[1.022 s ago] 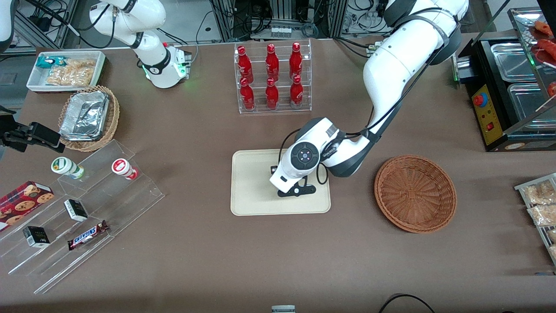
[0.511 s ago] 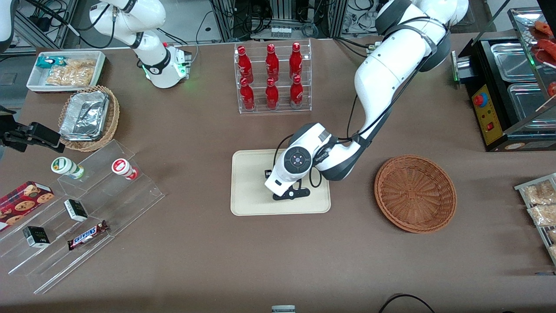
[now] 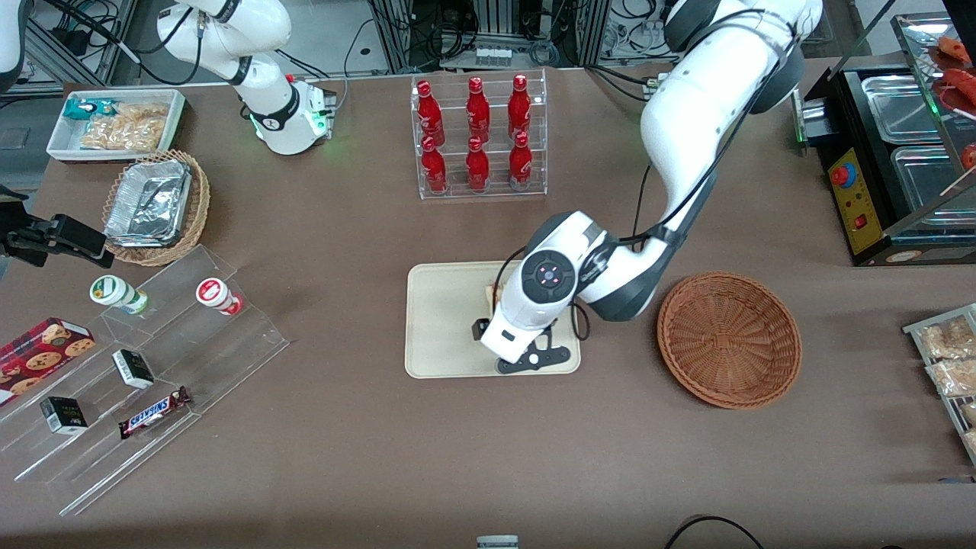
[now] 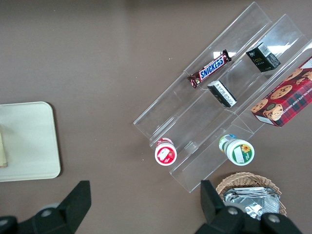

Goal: Place sandwich from basket to tray

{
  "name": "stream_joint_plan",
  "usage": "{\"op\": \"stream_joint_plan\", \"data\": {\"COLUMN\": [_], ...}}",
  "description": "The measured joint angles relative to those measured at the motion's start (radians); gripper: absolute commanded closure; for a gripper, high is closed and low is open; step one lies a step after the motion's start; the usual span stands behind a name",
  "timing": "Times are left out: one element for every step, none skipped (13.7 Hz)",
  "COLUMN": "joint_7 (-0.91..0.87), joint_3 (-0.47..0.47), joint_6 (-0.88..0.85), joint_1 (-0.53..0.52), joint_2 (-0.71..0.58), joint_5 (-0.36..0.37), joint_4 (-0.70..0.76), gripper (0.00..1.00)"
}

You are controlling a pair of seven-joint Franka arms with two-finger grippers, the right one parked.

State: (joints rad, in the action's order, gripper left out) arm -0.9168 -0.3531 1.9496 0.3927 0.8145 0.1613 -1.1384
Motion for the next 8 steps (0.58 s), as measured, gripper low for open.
{"op": "stream_joint_plan", "data": {"joint_7": [0.006,0.024,0.055,0.096,0.150,0.208,0.261,0.305], "joint_3": [0.023,0.038,0.046,0.049,0.050,0.051,0.052,0.052], "joint_6": [-0.075,-0.156,-0.223,-0.258,-0.273,-0.284,-0.311,-0.360], "joint_1": [-0.010,-0.030,-0.058,-0.100,-0.152,-0.211,-0.270,-0.325], "joint_2": [-0.048,-0.095,-0.146,-0.201,-0.257,-0.314,-0.369,-0.418], "joint_5": [0.000,0.001,0.002,0.002,-0.002,-0.019,-0.046,-0.062], "joint_4": [0.002,0.001,-0.011,-0.041,-0.082,-0.130,-0.174,-0.206], "gripper": [0.00,0.00,0.00,0.00,0.00,0.00,0.00,0.00]}}
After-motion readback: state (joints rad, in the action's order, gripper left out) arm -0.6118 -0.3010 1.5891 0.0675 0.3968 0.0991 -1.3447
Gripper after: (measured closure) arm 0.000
